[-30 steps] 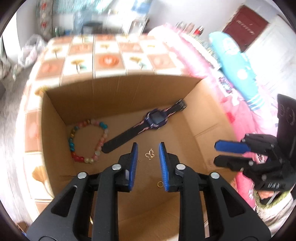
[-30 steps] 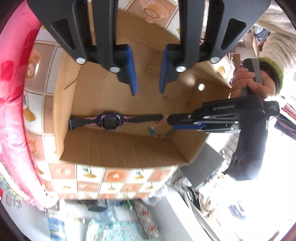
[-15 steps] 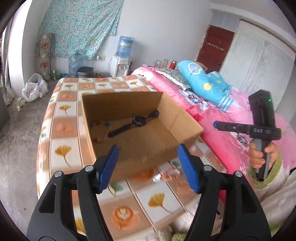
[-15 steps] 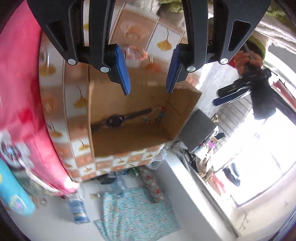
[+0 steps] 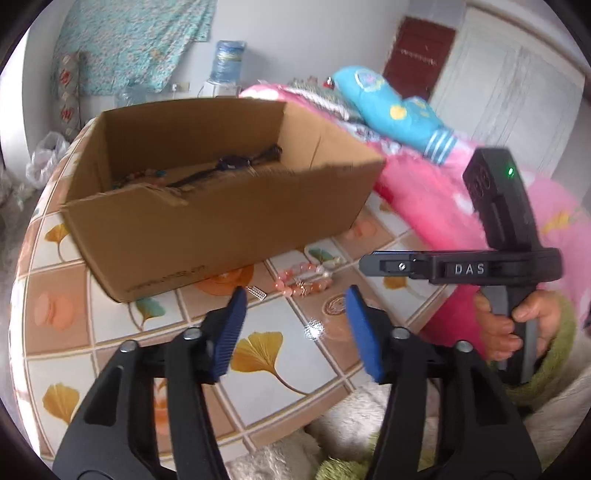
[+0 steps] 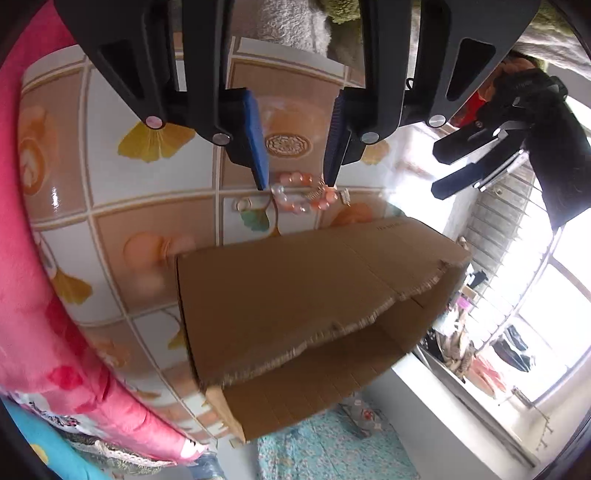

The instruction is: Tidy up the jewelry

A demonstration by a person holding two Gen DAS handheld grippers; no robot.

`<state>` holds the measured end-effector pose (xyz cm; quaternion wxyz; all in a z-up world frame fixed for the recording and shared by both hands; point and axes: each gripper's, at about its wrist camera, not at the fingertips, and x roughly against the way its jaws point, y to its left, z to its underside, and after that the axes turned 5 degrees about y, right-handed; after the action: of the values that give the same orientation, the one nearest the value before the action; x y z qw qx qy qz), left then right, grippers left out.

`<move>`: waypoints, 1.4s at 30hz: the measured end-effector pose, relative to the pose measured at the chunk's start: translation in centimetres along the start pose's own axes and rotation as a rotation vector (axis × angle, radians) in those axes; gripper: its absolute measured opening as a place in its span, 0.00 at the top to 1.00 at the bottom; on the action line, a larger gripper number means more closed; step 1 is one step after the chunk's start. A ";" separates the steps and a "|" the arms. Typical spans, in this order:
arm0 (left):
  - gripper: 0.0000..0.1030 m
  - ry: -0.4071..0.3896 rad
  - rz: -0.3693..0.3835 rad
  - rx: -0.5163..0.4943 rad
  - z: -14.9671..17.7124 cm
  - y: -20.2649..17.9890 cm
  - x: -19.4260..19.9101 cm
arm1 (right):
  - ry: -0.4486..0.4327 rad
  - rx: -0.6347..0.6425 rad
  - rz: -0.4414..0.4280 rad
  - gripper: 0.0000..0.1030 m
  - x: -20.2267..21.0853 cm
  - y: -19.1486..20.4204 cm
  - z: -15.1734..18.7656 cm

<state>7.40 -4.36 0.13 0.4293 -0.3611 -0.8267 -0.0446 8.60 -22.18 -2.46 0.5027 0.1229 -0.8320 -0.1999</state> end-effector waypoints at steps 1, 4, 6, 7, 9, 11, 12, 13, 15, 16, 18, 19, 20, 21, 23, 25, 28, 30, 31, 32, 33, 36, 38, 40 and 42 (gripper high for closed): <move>0.60 0.012 -0.005 -0.014 0.0 -0.3 -0.7 | 0.004 0.008 0.004 0.74 -0.4 0.0 0.2; 0.71 0.042 -0.023 -0.034 0.1 -0.7 -2.1 | 0.016 0.027 0.019 0.75 -1.3 0.0 0.7; 0.74 0.050 -0.018 -0.049 0.1 -1.0 -2.6 | 0.018 0.046 0.038 0.75 -1.6 0.1 0.9; 0.75 0.054 -0.013 -0.064 0.0 -1.3 -2.9 | 0.020 0.052 0.043 0.75 -1.8 0.1 1.1; 0.77 0.065 -0.017 -0.101 -0.2 -2.0 -3.6 | 0.028 0.061 0.049 0.75 -2.2 -0.1 1.1; 0.79 0.075 -0.017 -0.128 -0.5 -2.6 -4.4 | 0.039 0.066 0.053 0.75 -2.7 -0.2 1.0; 0.80 0.079 -0.021 -0.143 -0.7 -2.9 -4.8 | 0.034 0.068 0.051 0.75 -2.9 -0.2 0.8; 0.80 0.083 -0.030 -0.156 -0.8 -3.1 -5.1 | 0.031 0.071 0.048 0.75 -3.0 -0.3 0.8; 0.80 0.090 -0.047 -0.179 -1.2 -3.4 -5.6 | 0.028 0.073 0.041 0.75 -3.1 -0.4 0.7; 0.80 0.093 -0.055 -0.188 -1.4 -3.4 -5.8 | 0.027 0.073 0.035 0.75 -3.1 -0.5 0.8; 0.80 0.102 -0.068 -0.200 -1.7 -3.4 -6.3 | 0.025 0.070 0.022 0.75 -3.1 -0.6 0.9; 0.80 0.113 -0.071 -0.203 -1.9 -3.3 -6.6 | 0.025 0.068 0.014 0.75 -3.1 -0.7 0.9; 0.80 0.121 -0.075 -0.203 -2.1 -3.3 -6.9 | 0.024 0.068 0.009 0.75 -3.1 -0.8 1.0; 0.80 0.126 -0.076 -0.203 -2.2 -3.2 -7.0 | 0.025 0.068 0.003 0.75 -3.1 -0.8 1.0; 0.84 0.137 -0.073 -0.204 -2.4 -3.0 -7.3 | 0.025 0.070 -0.001 0.75 -2.8 -1.0 1.1; 0.85 0.155 -0.077 -0.207 -2.4 -3.0 -7.7 | 0.025 0.071 -0.006 0.75 -2.7 -1.2 1.3; 0.86 0.181 -0.089 -0.192 -2.4 -2.7 -8.3 | 0.025 0.070 -0.012 0.75 -2.4 -1.6 1.4; 0.86 0.199 -0.080 -0.167 -2.4 -2.3 -8.6 | 0.024 0.070 -0.016 0.75 -2.4 -1.7 1.4; 0.86 0.198 -0.075 -0.159 -2.5 -2.2 -8.7 | 0.024 0.069 -0.018 0.75 -2.3 -1.8 1.4; 0.86 0.199 -0.067 -0.151 -2.5 -2.0 -8.7 | 0.024 0.069 -0.021 0.75 -2.2 -1.9 1.4; 0.86 0.202 -0.065 -0.149 -2.6 -2.0 -8.7 | 0.023 0.067 -0.023 0.75 -2.2 -2.0 1.5; 0.92 0.204 -0.071 -0.156 -2.7 -2.0 -8.9 | 0.023 0.066 -0.027 0.75 -2.1 -2.3 1.5; 0.95 0.202 -0.074 -0.163 -2.7 -2.0 -8.9 | 0.023 0.066 -0.028 0.75 -2.0 -2.4 1.6; 0.96 0.200 -0.074 -0.166 -2.7 -2.0 -8.9 | 0.023 0.063 -0.032 0.75 -1.9 -2.7 1.5; 0.98 0.194 -0.079 -0.170 -2.7 -2.1 -8.9 | 0.022 0.060 -0.035 0.75 -1.8 -2.9 1.5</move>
<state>11.16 -11.93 -4.31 0.4728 -0.3575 -0.7881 -0.1661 8.13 -23.72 -5.86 0.5045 0.1549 -0.8297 -0.1822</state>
